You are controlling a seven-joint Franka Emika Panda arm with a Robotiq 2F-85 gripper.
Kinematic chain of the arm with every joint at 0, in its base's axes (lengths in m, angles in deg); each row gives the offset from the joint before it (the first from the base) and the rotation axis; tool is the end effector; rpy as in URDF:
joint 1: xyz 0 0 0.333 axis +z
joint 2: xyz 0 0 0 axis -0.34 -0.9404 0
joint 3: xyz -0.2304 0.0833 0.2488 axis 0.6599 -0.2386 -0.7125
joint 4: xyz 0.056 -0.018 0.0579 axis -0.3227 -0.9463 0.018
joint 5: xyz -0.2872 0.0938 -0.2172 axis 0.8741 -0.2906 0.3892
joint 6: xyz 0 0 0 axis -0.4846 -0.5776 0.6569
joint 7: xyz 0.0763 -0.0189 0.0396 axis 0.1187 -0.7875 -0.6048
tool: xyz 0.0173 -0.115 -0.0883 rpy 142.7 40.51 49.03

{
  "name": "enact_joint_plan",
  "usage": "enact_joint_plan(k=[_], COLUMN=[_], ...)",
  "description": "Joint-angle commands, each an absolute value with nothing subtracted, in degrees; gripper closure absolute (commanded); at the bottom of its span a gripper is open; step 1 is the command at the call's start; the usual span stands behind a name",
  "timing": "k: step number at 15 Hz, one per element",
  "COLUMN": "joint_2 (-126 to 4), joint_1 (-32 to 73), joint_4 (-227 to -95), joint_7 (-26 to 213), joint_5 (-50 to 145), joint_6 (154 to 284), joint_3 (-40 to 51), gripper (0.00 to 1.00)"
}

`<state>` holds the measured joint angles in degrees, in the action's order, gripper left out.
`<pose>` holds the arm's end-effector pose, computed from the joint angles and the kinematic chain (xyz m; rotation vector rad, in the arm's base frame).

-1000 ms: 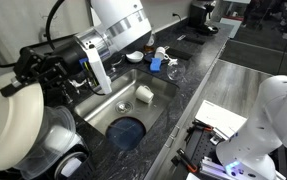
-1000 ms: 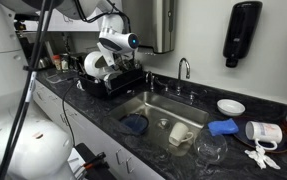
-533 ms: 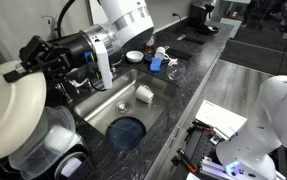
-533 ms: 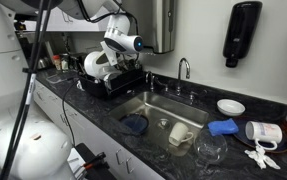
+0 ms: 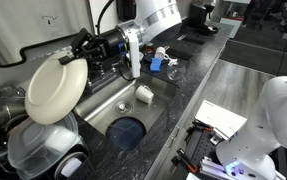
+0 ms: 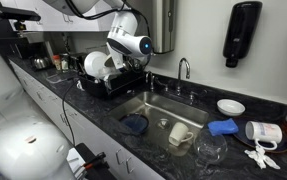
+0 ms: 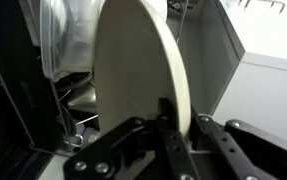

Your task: Remove the cream plate from the dish rack and put it on the counter in front of the sink

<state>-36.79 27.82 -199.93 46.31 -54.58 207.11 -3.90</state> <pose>0.4844 0.1926 0.4803 -1.7835 0.1408 -0.3625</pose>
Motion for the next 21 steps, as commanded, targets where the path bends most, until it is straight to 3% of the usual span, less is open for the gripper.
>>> enact_joint_plan(k=[1, 6, 10, 16, 21], joint_2=[-26.3, -18.1, -15.2, -17.4, -17.1], joint_1=[24.5, 20.4, 19.3, 19.7, 5.7], joint_4=[-209.6, -216.6, -218.0, -217.6, -216.7], joint_7=[48.4, 54.5, 64.2, 89.3, 114.7], joint_5=[-55.8, -52.3, -43.9, -19.2, 8.3], joint_6=[207.5, 212.3, 225.9, 241.3, 234.6], joint_3=[-2.4, -2.5, -7.0, -14.4, -26.0], gripper=[0.96, 0.96, 0.96, 0.96, 0.96])
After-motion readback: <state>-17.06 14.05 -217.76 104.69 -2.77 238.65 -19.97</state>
